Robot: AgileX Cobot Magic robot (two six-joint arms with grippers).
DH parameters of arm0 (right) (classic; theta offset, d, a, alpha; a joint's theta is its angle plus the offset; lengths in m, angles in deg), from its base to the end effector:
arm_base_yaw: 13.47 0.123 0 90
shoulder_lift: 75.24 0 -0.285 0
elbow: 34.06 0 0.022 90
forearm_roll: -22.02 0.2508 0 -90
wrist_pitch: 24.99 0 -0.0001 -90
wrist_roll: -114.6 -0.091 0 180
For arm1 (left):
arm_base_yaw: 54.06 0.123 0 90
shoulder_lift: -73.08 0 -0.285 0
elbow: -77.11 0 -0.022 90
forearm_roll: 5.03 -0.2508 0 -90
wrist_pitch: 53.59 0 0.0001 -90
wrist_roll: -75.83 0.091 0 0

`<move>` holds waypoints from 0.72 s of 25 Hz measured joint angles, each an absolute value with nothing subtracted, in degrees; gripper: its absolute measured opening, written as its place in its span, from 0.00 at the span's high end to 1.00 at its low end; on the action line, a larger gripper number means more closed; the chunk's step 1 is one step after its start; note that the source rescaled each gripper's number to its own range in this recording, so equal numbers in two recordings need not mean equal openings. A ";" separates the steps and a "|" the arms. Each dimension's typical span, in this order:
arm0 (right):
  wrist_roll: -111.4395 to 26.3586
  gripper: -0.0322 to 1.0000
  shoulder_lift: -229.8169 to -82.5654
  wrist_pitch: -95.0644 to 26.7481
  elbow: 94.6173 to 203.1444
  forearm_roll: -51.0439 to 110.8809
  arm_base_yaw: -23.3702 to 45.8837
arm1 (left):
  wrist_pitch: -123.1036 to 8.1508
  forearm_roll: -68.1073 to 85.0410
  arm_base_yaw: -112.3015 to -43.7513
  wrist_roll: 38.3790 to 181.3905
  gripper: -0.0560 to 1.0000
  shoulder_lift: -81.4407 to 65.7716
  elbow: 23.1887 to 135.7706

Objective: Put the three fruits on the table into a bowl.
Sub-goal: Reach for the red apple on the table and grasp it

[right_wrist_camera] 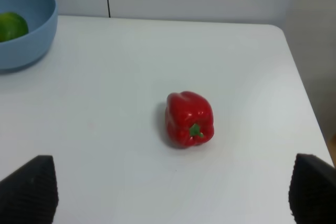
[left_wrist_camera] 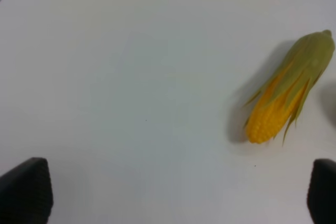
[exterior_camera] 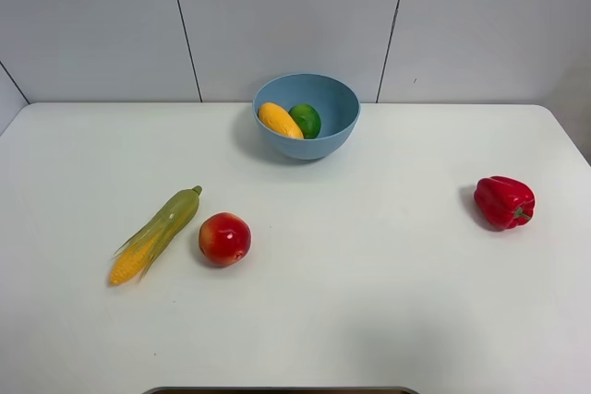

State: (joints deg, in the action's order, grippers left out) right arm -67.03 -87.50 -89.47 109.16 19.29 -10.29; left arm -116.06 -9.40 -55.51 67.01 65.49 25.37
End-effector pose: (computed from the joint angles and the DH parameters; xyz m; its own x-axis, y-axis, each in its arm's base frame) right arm -0.0199 -0.0050 0.3282 -0.3982 -0.0142 -0.9172 -0.0129 0.9999 -0.0099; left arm -0.0007 0.0062 0.2597 -0.5183 -0.1050 -0.8487 -0.0942 0.9934 -0.0654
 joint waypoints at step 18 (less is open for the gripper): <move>-67.03 0.09 -82.84 -88.05 100.90 19.36 -13.15 | -116.06 -9.40 -55.51 67.01 0.00 65.49 25.37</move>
